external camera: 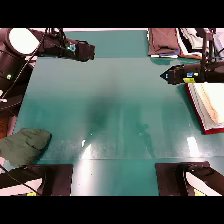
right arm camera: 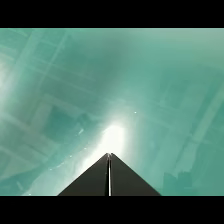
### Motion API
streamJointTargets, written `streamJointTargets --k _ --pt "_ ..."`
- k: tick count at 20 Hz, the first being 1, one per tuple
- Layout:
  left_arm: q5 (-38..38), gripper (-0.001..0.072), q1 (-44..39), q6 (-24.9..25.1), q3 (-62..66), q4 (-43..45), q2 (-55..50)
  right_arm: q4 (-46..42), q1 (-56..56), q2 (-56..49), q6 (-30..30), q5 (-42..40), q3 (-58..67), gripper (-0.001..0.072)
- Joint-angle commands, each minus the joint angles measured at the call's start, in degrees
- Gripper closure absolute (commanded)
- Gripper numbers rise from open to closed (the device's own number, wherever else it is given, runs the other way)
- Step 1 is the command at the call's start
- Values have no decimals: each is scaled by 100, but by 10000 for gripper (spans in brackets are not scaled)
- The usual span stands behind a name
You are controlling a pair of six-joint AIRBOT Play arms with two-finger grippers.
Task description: Fold the shirts.
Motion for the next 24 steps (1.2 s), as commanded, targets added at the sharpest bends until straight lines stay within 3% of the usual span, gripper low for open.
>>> streamJointTargets --k 1,9,13,17,23,24 --pt "0 679 -2 0 0 2 -4 0 13 2 9 -46 7 689" --pt "59 680 -2 -17 0 -11 -4 0 13 2 9 -44 4 689" --pt "688 680 2 -107 17 -144 13 -2 11 2 9 -44 4 689" --pt "-621 680 476 -111 -260 487 645 -9 9 2 9 -26 4 689" --pt "-1646 678 1788 -619 -3058 1707 2857 -9 9 2 9 -33 4 689" --pt "-1941 603 1965 -610 -3407 2004 3053 -9 9 2 9 -35 4 689"
